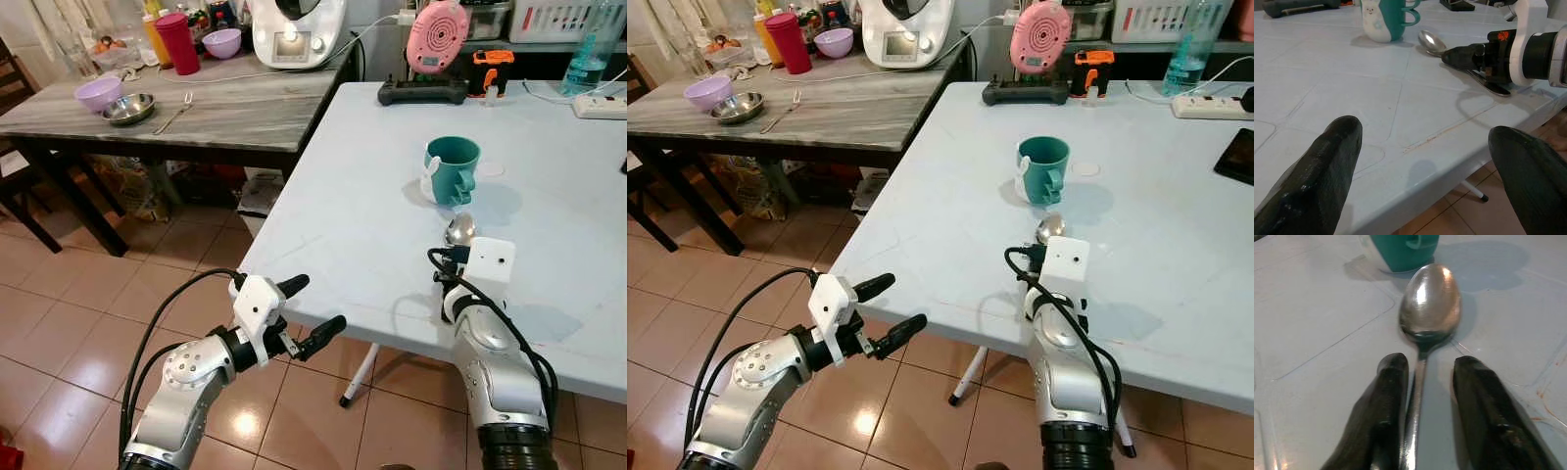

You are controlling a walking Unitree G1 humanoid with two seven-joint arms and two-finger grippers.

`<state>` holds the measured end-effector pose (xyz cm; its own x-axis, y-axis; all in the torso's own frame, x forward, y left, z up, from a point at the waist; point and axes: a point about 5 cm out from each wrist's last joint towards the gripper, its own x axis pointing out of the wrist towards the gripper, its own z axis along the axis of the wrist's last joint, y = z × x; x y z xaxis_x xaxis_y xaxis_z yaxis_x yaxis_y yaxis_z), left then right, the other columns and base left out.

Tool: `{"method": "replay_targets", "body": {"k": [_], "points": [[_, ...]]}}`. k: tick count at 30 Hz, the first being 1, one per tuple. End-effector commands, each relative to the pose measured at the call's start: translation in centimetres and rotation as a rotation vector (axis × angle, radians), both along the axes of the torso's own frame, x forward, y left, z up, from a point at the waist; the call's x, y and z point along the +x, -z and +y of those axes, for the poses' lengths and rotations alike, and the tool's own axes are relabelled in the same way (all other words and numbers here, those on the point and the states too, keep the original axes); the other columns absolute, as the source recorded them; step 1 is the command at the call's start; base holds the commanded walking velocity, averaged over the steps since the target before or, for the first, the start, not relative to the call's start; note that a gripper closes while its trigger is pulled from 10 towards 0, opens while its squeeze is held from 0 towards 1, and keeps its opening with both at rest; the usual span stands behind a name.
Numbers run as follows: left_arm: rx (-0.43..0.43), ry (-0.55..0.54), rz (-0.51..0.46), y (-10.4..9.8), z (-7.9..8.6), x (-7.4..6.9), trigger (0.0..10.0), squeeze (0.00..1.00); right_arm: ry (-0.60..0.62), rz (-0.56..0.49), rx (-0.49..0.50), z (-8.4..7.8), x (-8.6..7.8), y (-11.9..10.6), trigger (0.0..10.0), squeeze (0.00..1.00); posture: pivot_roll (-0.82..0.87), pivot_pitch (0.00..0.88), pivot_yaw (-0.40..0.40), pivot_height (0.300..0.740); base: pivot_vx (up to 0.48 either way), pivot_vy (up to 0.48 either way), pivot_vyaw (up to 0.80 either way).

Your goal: Setting the table

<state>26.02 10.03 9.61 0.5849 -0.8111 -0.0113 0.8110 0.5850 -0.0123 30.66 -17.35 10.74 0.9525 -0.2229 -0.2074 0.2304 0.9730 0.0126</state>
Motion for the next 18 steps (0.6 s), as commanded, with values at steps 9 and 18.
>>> {"method": "replay_targets", "body": {"k": [9, 18], "points": [[0.020, 0.005, 0.003, 0.1, 0.5, 0.2, 10.0, 0.00, 0.021, 0.120, 0.041, -0.1, -0.7, 2.4, 0.0, 0.00, -0.31, 0.060, 0.139, 0.740, 0.000, 0.000, 0.00], [0.012, 0.008, -0.007, -0.9, 0.2, 0.4, 10.0, 0.00, 0.030, 0.135, 0.051, -0.1, -0.9, 2.8, 0.0, 0.00, -0.31, 0.060, 0.141, 0.740, 0.000, 0.000, 0.00]]}}
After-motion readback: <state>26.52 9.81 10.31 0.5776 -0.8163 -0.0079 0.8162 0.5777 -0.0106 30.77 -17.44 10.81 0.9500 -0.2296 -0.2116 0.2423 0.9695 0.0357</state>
